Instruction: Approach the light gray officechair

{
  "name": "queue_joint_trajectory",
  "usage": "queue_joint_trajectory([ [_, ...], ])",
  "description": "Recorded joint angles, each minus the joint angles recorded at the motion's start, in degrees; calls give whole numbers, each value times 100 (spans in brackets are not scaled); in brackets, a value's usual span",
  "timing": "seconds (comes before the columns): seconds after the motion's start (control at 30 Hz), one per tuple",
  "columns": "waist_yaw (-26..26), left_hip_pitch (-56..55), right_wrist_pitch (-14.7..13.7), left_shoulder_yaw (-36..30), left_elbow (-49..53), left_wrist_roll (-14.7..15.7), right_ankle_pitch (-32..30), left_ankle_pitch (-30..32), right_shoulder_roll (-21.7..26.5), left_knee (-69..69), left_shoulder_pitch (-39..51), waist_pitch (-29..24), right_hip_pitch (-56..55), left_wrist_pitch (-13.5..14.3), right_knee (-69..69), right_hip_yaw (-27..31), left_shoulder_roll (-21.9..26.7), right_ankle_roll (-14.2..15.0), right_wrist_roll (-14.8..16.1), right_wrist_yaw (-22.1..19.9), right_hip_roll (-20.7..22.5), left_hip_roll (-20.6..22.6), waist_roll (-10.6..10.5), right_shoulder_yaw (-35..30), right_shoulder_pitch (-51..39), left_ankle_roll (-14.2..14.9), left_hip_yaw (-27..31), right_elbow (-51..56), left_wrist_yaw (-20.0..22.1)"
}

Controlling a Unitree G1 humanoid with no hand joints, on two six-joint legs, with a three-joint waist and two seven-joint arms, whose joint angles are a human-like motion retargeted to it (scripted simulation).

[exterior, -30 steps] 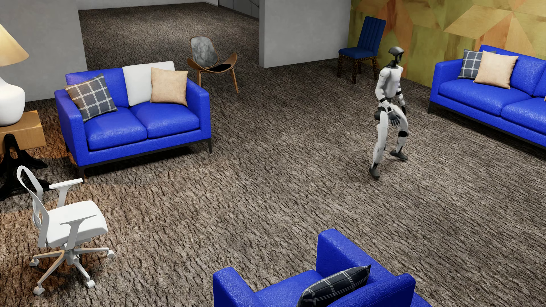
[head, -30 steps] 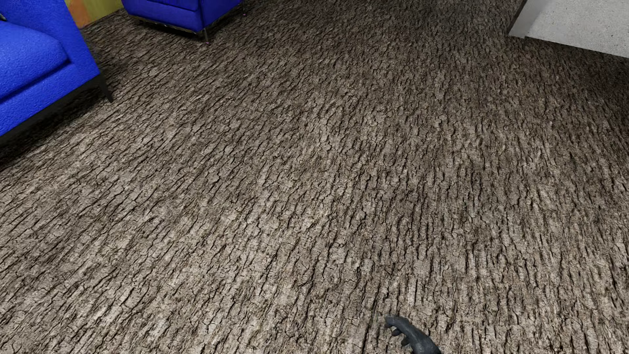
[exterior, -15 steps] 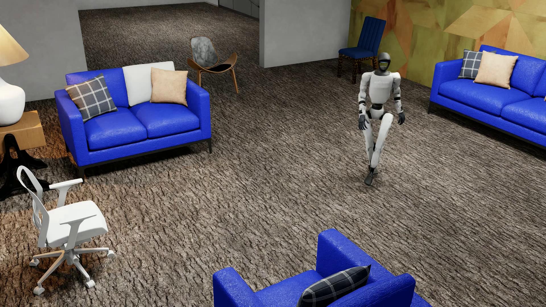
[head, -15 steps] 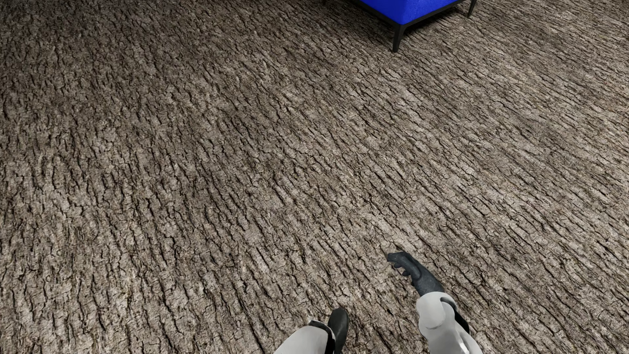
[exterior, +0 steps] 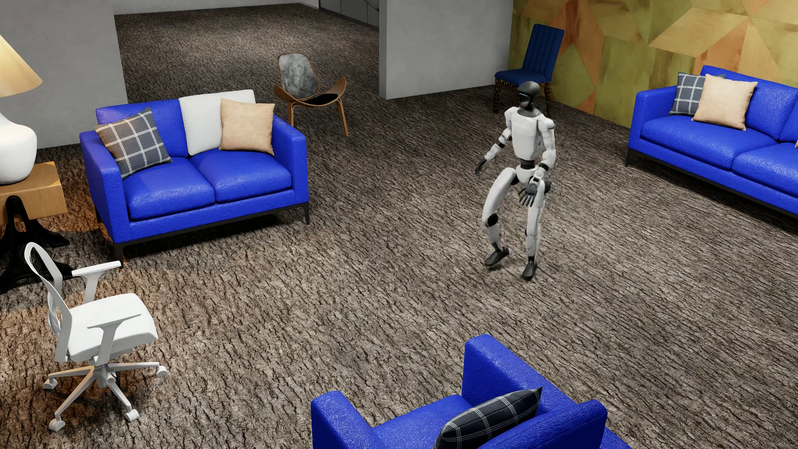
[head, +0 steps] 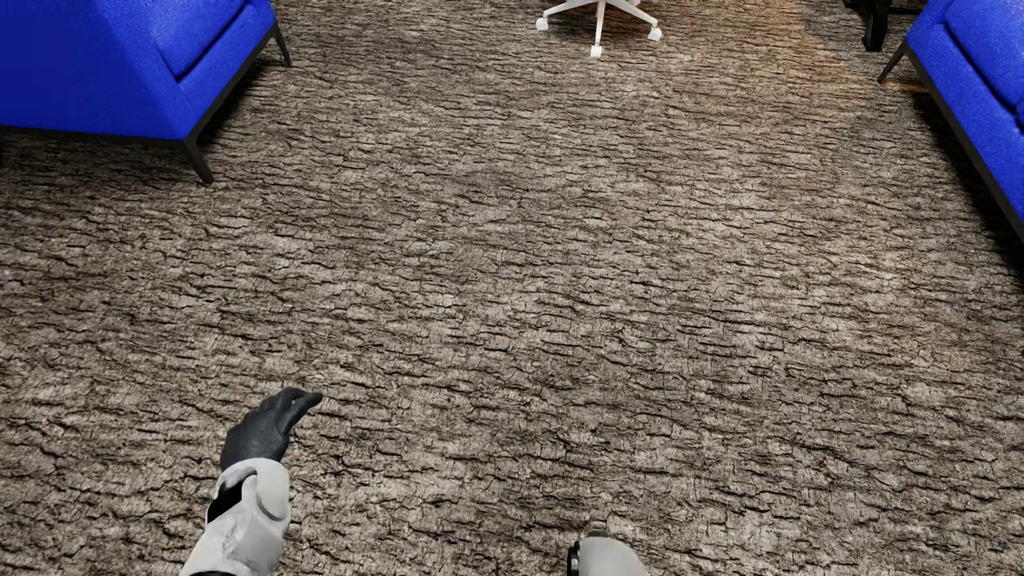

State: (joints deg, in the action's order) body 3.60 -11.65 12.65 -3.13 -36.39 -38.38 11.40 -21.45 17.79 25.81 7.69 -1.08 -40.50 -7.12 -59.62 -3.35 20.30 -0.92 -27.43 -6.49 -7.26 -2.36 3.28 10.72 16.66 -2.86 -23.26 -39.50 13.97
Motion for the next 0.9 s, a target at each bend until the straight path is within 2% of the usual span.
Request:
queue_joint_trajectory([
  [0.07, 182, 464, 37, -681, 2, -80, -565, -210, -277, -211, 1047, 51, 125, -237, 2250, 99, 249, 327, 282, -356, 219, -47, -52, 701, 528, 203, 3, 291, -369],
  [0.1, 238, 723, 90, -1002, 45, -166, -783, -293, -472, -384, 1485, 92, 359, -367, 3595, 174, 303, 1015, 365, -447, 274, -30, -86, 1014, 730, 318, -32, 379, -600],
  [0.13, 292, 977, 160, -1226, 126, -239, -574, -399, -680, -456, 1801, 131, 599, -478, 4541, 198, 289, 1432, 381, -489, 256, -29, -106, 1262, 919, 479, -55, 434, -806],
  [0.17, 331, 1212, 187, -1336, 246, -321, -732, -481, -927, -474, 1962, 163, 770, -567, 4738, -260, 239, 1083, 380, -442, 160, -76, -108, 1411, 1054, 646, -87, 431, -852],
  [0.2, 377, 1436, 229, -1323, 393, -296, -1203, -482, -1168, -416, 1959, 177, 885, -642, 4584, -577, 137, 668, 307, -321, 185, -201, -129, 1443, 1136, 858, -71, 353, -771],
  [0.23, 421, 1607, 274, -1276, 556, -211, -1251, -315, -1367, -157, 1819, 166, 1001, -611, 4307, -581, 45, 111, 74, -150, 391, -438, -180, 1323, 1156, 1113, -7, 195, -625],
  [0.27, 447, 1649, 325, -1189, 681, -54, -901, 46, -1499, 396, 1528, 128, 1090, -568, 3910, -540, -69, -54, -261, 81, 595, -725, -248, 1127, 1128, 1362, 65, -17, -496],
  [0.3, 444, 1513, 330, -1140, 706, 89, -522, 731, -1631, 1132, 1176, 83, 1195, -576, 3577, -511, -193, -65, -547, 288, 781, -983, -321, 981, 1044, 1508, 273, -198, -494],
  [0.33, 407, 1193, 302, -1264, 592, 96, -251, 1531, -1810, 1995, 877, 46, 1377, -640, 3448, -505, -298, -67, -726, 579, 928, -1184, -386, 916, 966, 1558, 640, -291, -719],
  [0.37, 353, 694, 200, -1504, 343, -11, -64, 2063, -2010, 3004, 692, 10, 1608, -773, 3471, -496, -377, -102, -802, 827, 1057, -1376, -446, 937, 902, 1263, 1034, -251, -1114],
  [0.4, 288, 143, 46, -1799, -8, -173, 81, 2158, -2207, 3937, 589, -34, 1868, -867, 3556, -504, -426, -150, -826, 942, 1205, -1529, -513, 979, 860, 984, 1442, -136, -1587],
  [0.43, 221, -397, -97, -1924, -431, -212, 226, 1947, -2322, 4693, 471, -84, 2104, -1081, 3602, -467, -546, -160, -862, 895, 1327, -1542, -583, 990, 775, 926, 1797, -28, -1848],
  [0.47, 146, -925, -127, -1878, -873, -103, 374, 1883, -2318, 5200, 281, -124, 2296, -1323, 3614, -376, -720, -137, -998, 775, 1399, -1457, -642, 921, 623, 881, 2033, 6, -1852],
  [0.5, 70, -1422, -120, -1761, -1305, 50, 527, 1869, -2257, 5446, 32, -149, 2446, -1541, 3594, -247, -881, -99, -1164, 626, 1445, -1350, -683, 810, 415, 985, 2149, 8, -1675],
  [0.53, -10, -1879, -2, -1672, -1644, 176, 672, 1776, -2171, 5425, -302, -159, 2576, -1725, 3578, -105, -988, -57, -1330, 554, 1481, -1247, -710, 632, 122, 926, 2174, 22, -1510],
  [0.57, -96, -2264, -60, -1678, -1943, 266, 819, 1666, -2044, 5150, -624, -160, 2686, -1804, 3548, 41, -1030, -20, -1488, 522, 1520, -1200, -725, 417, -59, 851, 2113, 5, -1588],
  [0.63, -278, -2715, -311, -1771, -2087, 356, 1144, 1510, -1813, 3792, -1406, -128, 2901, -1625, 3477, 328, -971, 33, -1598, 500, 1575, -1089, -740, 72, -426, 645, 1852, 16, -1995],
  [0.67, -361, -2761, -465, -1649, -1996, 470, 1304, 1583, -1714, 2686, -1819, -91, 3038, -1578, 3487, 446, -935, 53, -1582, 478, 1598, -994, -752, -58, -561, 549, 1722, 60, -2047],
  [0.7, -427, -2661, -608, -1439, -1870, 613, 1446, 1694, -1628, 1329, -2234, -41, 3204, -1556, 3549, 526, -898, 70, -1585, 481, 1610, -860, -766, -151, -633, 580, 1588, 166, -1950],
  [0.77, -514, -2171, -692, -946, -1677, 883, 1685, 2208, -1445, -1033, -2901, 77, 3597, -1622, 3687, 652, -1067, 114, -1476, 399, 1565, -611, -770, -282, -720, 889, 1284, 336, -1542],
  [0.8, -547, -2011, -679, -835, -1673, 918, 1769, 2601, -1348, -1073, -3130, 118, 3737, -1683, 3555, 681, -1179, 161, -1399, 375, 1476, -554, -753, -302, -733, 114, 1118, 395, -1472],
  [0.83, -575, -1953, -583, -821, -1734, 901, 1719, 2581, -1265, -824, -3192, 127, 3723, -1720, 3084, 653, -1285, 201, -1311, 319, 1326, -447, -707, -217, -725, -293, 1022, 448, -1502],
  [0.87, -598, -1884, -455, -884, -1894, 820, 1357, 2259, -1310, -455, -3091, 103, 3535, -1813, 2242, 584, -1345, 278, -1167, 136, 1169, -321, -628, 12, -636, -312, 1025, 476, -1557],
  [0.9, -614, -1777, -357, -1113, -2059, 588, 639, 1917, -1449, -82, -2906, 69, 3234, -1915, 1239, 580, -1350, 777, -970, -110, 1030, -211, -545, 267, -506, -267, 1034, 419, -1743],
])
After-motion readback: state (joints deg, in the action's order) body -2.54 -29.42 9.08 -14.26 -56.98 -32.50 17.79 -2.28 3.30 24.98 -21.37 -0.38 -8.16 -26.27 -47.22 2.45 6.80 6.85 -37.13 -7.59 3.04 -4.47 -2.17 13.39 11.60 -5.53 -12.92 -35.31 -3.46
